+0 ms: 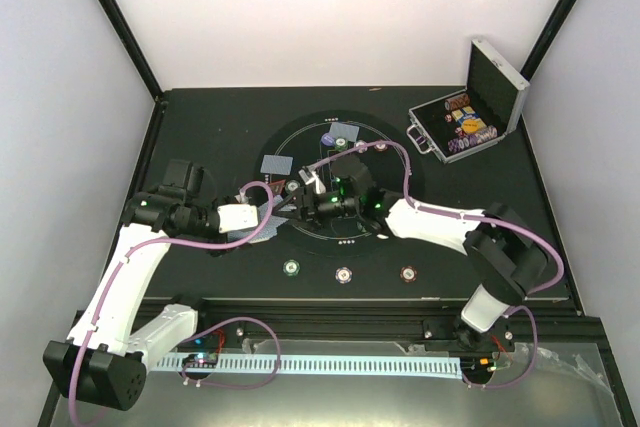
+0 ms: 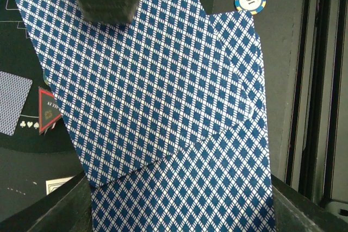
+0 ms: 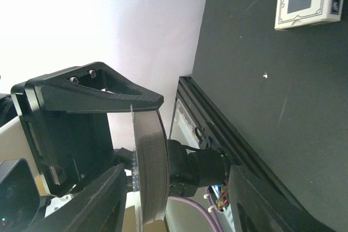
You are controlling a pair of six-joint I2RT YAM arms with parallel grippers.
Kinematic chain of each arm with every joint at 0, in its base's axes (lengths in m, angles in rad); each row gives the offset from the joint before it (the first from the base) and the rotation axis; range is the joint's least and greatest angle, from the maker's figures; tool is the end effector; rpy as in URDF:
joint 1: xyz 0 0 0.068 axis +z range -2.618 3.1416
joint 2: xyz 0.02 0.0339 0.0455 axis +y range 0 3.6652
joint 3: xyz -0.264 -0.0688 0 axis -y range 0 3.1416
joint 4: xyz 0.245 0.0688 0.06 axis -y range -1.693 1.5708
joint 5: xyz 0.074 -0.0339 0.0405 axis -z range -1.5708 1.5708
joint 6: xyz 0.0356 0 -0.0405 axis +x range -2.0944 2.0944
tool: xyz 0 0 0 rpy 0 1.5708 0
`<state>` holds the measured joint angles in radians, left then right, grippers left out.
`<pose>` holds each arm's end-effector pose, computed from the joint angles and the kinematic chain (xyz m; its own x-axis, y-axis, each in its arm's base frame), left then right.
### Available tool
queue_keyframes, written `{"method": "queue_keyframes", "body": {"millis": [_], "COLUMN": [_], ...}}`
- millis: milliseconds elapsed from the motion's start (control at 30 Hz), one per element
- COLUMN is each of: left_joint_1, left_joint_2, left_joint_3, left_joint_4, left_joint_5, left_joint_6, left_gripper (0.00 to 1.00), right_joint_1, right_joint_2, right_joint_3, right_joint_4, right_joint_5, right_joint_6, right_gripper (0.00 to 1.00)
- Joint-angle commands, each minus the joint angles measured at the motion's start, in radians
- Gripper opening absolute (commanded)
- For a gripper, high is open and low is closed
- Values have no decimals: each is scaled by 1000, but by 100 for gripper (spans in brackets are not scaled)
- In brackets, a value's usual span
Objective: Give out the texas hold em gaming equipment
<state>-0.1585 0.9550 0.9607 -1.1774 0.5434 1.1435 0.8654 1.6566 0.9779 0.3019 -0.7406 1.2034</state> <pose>0.1479 -0.0423 0.2941 -0.0735 0.8006 -0.5946 0.9663 0.2048 0.1562 0.2179 0.2929 0.2325 -0.9897 -0.0998 -0.1023 -0.1253 0.2617 0.9570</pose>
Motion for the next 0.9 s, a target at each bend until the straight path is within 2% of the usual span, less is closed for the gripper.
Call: {"method": "queue_keyframes", "body": {"millis": [0,400,567,867], "left_joint_1": [1,2,2,2], "left_joint_2": [-15,-14,-16,-17], "left_joint_3": [12,8,3,1], "left_joint_4": [11,14,13,13], "left_joint_5": [6,2,1,-6], "left_joint_6": [6,8,10,11], "left_gripper": [2,1,2,2], "right_joint_1": [-22,-24,-35,-98], "right_joint_2": [-59,-106,-126,-198], "right_joint_3": [-24,-58,-81,-122], "right_joint_4": [-18,23,7,-60], "right_joint_5": [12,10,12,9], "right_joint_6": [-28,11,-1,-38], "right_gripper": [52,12,11,3]}}
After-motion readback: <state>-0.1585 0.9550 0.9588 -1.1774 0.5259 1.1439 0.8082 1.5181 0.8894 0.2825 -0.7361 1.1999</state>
